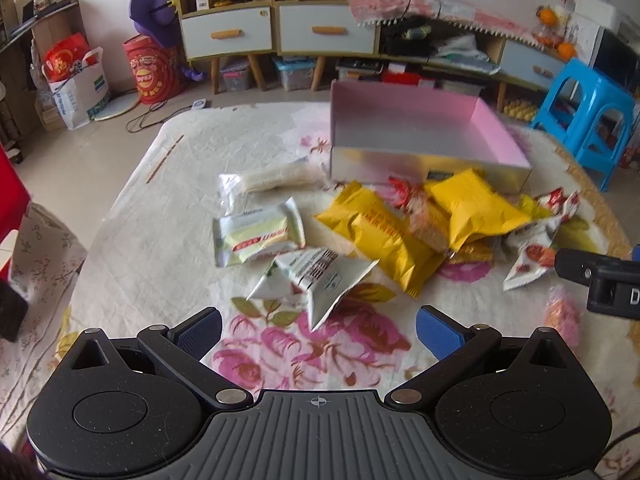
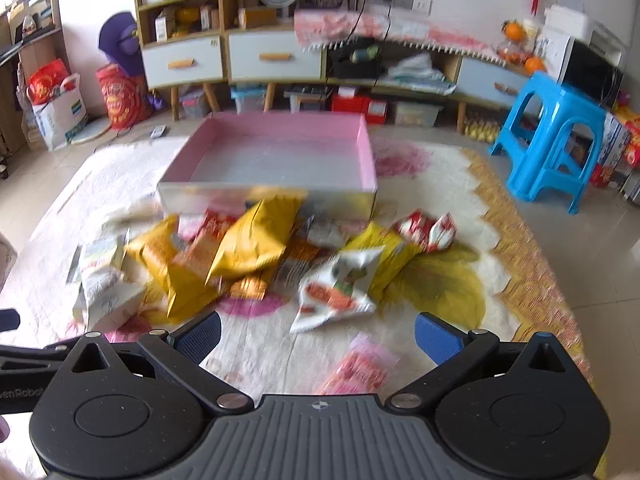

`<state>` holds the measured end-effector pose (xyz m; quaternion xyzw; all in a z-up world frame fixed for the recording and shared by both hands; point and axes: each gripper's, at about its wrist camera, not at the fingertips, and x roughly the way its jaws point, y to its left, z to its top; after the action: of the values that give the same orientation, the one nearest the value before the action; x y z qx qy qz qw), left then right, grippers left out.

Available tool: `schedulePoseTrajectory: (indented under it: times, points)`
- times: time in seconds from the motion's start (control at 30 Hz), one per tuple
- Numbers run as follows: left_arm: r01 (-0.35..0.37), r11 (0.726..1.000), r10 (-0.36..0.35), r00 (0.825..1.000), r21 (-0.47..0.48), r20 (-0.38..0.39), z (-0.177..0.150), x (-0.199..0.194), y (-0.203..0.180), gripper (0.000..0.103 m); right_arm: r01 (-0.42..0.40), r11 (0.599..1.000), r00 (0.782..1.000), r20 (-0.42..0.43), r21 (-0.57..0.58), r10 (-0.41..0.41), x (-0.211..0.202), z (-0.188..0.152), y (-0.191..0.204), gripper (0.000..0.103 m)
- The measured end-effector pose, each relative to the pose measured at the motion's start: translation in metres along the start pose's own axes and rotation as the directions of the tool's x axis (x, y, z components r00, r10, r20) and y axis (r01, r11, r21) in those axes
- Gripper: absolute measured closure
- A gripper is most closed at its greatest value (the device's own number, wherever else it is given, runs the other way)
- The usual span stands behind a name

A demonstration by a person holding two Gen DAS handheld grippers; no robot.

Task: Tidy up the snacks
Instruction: 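Reach both tools down and grasp a yellow bag each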

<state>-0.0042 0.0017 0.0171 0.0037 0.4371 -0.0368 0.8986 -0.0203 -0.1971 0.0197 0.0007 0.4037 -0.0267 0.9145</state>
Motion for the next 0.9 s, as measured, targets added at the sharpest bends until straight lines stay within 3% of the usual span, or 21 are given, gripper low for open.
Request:
schedulePoseTrajectory:
  times: [0.17, 0.33, 0.47, 0.63, 0.9]
  points:
    - [0.039, 0.994, -0.044, 0.998, 0.1, 0.047, 0.015, -0.009, -0.003, 0.0, -0.007, 1.0, 0.998, 0.069, -0.005, 0.007, -0.012, 0.022, -0.011, 0.007]
    - [0.096, 0.985, -0.102, 0.994, 0.142, 0.032, 0.036, -0.004, 0.006, 0.0, -0.068, 0.998, 0.998, -0.008, -0.017, 0.068, 0.003, 0.04, -0.018, 0.007]
    - [0.097, 0.991, -0.098, 0.995, 0.092, 0.003, 0.055, 0.014, 0.018, 0.0, -0.172, 0.985, 0.982, -0.071, 0.025, 0.174, 0.018, 0.05, -0.023, 0.007]
    - [0.14, 0.99, -0.139, 0.99, 0.008, -0.025, 0.062, 0.042, 0.036, 0.0, -0.218, 0.975, 0.969, -0.105, 0.049, 0.222, 0.034, 0.061, -0.016, 0.009]
    - [0.299, 0.94, -0.32, 0.94, -0.164, -0.117, 0.072, 0.085, 0.039, 0.003, -0.325, 0.939, 0.926, -0.164, 0.111, 0.34, 0.077, 0.067, -0.011, 0.026]
